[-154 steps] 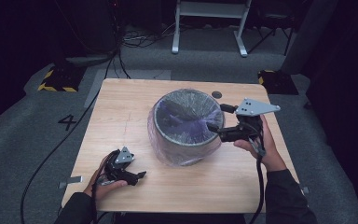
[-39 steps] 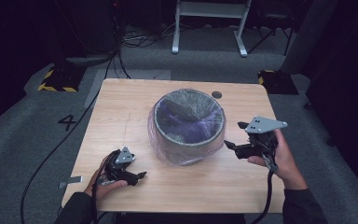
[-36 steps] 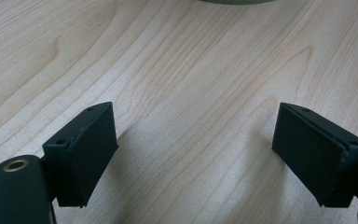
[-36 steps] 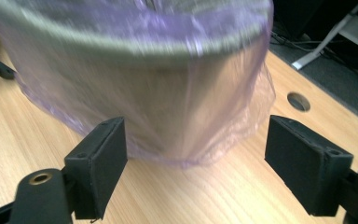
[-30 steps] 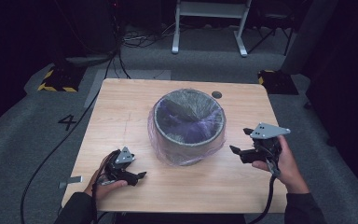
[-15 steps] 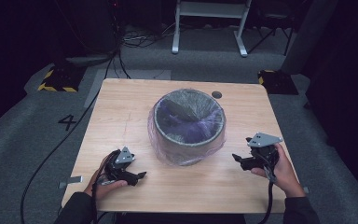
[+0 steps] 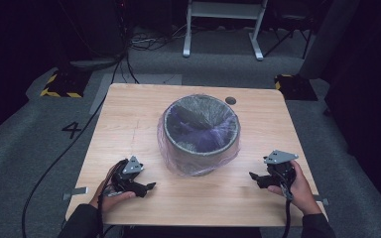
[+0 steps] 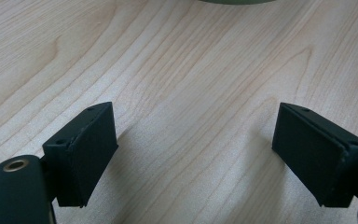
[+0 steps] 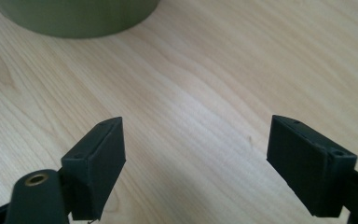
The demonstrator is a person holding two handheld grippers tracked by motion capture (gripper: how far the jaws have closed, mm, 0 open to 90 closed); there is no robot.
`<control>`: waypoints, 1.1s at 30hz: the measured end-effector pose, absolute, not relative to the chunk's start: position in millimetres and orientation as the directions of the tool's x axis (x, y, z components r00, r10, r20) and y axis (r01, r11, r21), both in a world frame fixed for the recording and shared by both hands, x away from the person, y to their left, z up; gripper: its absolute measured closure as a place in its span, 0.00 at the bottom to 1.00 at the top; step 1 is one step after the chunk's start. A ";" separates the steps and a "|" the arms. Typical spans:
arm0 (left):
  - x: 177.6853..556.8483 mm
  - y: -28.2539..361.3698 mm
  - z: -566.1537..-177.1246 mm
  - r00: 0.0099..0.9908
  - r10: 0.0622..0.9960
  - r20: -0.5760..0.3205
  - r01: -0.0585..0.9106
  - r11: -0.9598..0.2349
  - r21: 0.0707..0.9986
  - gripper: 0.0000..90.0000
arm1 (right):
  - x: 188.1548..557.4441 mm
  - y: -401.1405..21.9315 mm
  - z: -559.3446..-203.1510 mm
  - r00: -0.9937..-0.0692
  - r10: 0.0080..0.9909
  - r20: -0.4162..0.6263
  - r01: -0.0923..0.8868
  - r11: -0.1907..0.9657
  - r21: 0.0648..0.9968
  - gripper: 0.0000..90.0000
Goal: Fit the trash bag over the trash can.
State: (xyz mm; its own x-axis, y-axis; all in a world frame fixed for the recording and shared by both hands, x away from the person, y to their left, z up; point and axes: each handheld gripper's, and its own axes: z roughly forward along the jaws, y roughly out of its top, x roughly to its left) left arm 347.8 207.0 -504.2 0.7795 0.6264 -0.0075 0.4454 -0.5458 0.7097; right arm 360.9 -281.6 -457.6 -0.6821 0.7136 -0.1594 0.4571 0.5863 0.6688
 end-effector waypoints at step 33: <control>347.7 206.9 -504.2 0.780 0.626 -0.007 0.445 -0.547 0.710 0.15 | 342.0 -325.2 -504.0 -0.575 0.818 -0.004 0.549 0.390 0.740 0.17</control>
